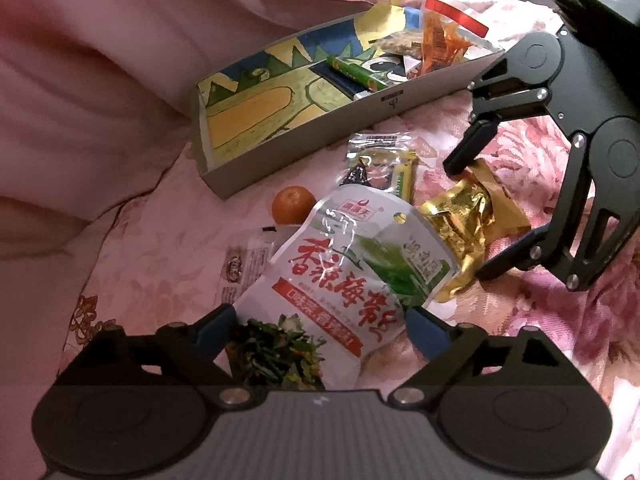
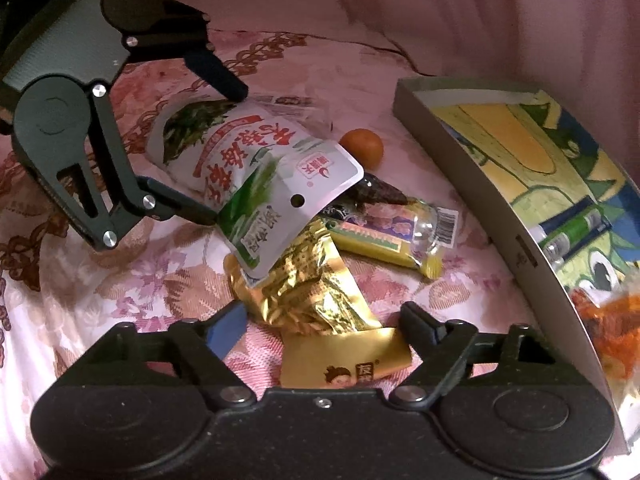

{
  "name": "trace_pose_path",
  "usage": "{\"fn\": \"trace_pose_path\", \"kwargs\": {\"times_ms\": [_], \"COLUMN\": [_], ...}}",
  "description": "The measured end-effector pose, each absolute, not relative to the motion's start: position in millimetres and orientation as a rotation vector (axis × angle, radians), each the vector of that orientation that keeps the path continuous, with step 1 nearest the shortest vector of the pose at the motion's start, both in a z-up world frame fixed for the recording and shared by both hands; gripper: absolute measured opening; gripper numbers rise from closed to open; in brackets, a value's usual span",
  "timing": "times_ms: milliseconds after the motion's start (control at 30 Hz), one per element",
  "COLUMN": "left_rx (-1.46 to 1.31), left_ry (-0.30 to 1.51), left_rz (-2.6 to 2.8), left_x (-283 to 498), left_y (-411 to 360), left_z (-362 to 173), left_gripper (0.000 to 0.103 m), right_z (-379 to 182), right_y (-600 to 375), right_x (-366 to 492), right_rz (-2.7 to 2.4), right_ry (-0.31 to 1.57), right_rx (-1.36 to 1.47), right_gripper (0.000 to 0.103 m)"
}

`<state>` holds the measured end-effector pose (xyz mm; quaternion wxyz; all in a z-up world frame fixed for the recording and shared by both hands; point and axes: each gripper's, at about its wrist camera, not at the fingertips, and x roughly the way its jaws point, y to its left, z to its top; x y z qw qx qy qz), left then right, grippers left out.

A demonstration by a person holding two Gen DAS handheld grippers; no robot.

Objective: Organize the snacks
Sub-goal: 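Move the left tool to the white seaweed pouch while the right tool approaches the gold foil packet, then grasp the gold foil packet with the right tool while the left tool grasps the white seaweed pouch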

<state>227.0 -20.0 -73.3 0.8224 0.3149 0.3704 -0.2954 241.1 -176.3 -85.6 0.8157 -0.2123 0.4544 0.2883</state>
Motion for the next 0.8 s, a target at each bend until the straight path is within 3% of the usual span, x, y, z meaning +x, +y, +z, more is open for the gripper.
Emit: {"fn": "trace_pose_path", "kwargs": {"times_ms": [233, 467, 800], "left_rx": [0.643, 0.596, 0.51], "left_ry": [0.818, 0.853, 0.933], "left_rz": [-0.6, -0.572, -0.559], "left_x": [220, 208, 193], "left_y": [-20, -21, -21], "left_z": [-67, -61, -56], "left_gripper": [0.084, 0.078, 0.078], "right_z": [-82, -79, -76], "right_y": [-178, -180, -196], "right_x": [228, 216, 200], "right_rz": [0.535, 0.439, 0.272], "right_ry": [1.002, 1.048, 1.152], "right_rx": [-0.424, -0.359, -0.176], "right_gripper": [0.064, 0.063, 0.063]}}
